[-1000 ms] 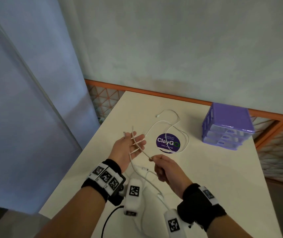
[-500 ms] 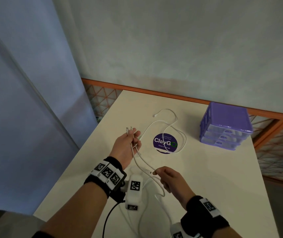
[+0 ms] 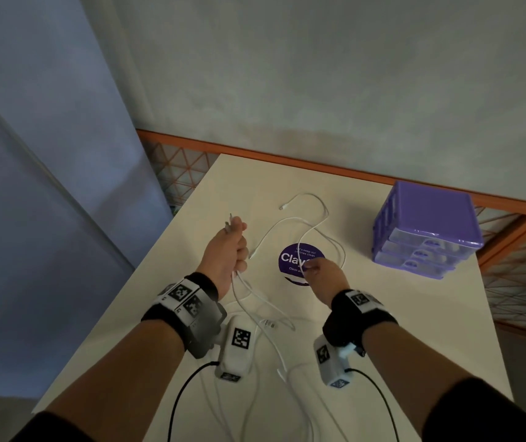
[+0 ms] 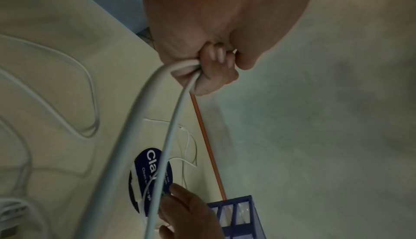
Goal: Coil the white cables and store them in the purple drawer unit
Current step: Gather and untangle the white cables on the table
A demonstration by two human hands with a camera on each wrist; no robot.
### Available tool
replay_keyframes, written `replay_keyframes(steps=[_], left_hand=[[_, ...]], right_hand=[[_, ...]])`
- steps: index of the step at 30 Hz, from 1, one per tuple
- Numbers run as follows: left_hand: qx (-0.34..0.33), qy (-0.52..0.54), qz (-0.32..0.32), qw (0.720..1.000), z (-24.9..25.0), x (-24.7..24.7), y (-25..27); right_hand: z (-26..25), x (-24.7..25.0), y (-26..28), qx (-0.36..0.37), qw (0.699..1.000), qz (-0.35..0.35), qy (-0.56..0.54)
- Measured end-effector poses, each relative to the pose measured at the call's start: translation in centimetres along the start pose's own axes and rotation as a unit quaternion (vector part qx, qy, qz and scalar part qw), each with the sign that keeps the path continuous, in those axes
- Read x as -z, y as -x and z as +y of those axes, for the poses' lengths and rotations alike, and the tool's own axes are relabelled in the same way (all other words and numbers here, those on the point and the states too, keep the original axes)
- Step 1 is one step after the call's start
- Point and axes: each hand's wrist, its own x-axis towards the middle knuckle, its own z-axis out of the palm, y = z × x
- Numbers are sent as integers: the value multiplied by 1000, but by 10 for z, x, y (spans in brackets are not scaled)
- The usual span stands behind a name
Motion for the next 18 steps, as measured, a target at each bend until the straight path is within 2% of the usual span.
replay_keyframes(steps=[1, 3, 8, 11, 14, 16, 18], left_hand=[[15, -11, 8, 1000, -17, -3, -18], [24, -19, 7, 1000, -19, -3, -18], [49, -22, 10, 998, -24, -2, -19], [66, -38, 29, 997, -29, 2, -19], [85, -50, 42, 994, -31, 5, -19], [100, -53, 31, 993, -32, 3, -16], [113, -61, 5, 992, -33, -2, -12]], right_hand=[[19, -12, -22, -17, 999, -24, 42], [29, -17, -22, -28, 992, -47, 112], [37, -25, -6, -4, 957, -40, 287], [38, -27, 10, 2, 941, -31, 338], [26, -18, 24, 36, 957, 12, 288], [12, -9, 33, 68, 983, 76, 156], [-3, 3, 43, 76, 990, 123, -7]])
